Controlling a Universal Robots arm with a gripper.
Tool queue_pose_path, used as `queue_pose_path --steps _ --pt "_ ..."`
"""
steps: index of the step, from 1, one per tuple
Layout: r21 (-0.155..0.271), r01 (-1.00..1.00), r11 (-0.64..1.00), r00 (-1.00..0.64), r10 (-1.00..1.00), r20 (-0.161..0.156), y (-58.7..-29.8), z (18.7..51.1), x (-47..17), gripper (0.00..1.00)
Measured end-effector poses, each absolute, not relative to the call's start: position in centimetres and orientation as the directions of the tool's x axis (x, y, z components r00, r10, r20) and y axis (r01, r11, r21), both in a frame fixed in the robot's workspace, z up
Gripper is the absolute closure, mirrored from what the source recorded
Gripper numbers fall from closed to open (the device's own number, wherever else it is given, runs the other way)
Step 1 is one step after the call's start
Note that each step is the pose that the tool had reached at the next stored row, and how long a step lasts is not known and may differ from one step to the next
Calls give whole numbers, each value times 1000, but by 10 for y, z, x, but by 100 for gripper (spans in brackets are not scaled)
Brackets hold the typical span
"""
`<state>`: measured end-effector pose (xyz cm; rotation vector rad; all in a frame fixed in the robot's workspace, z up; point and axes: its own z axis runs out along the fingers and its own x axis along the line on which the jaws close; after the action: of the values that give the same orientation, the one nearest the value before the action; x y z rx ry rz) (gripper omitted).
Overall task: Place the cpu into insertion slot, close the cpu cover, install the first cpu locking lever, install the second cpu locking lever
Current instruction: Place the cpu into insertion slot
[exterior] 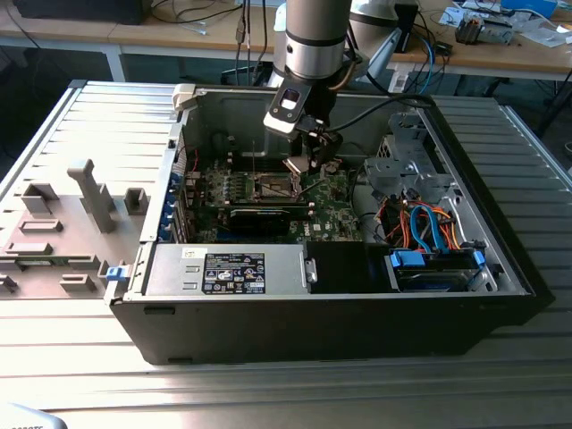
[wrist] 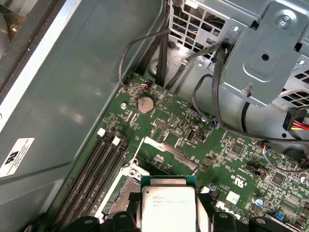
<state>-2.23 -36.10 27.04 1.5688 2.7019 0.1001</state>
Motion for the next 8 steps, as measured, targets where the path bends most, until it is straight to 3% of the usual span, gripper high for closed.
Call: queue_pose_path --steps 8 --pt "63 870 490 -492 871 19 -361 270 -22 46"
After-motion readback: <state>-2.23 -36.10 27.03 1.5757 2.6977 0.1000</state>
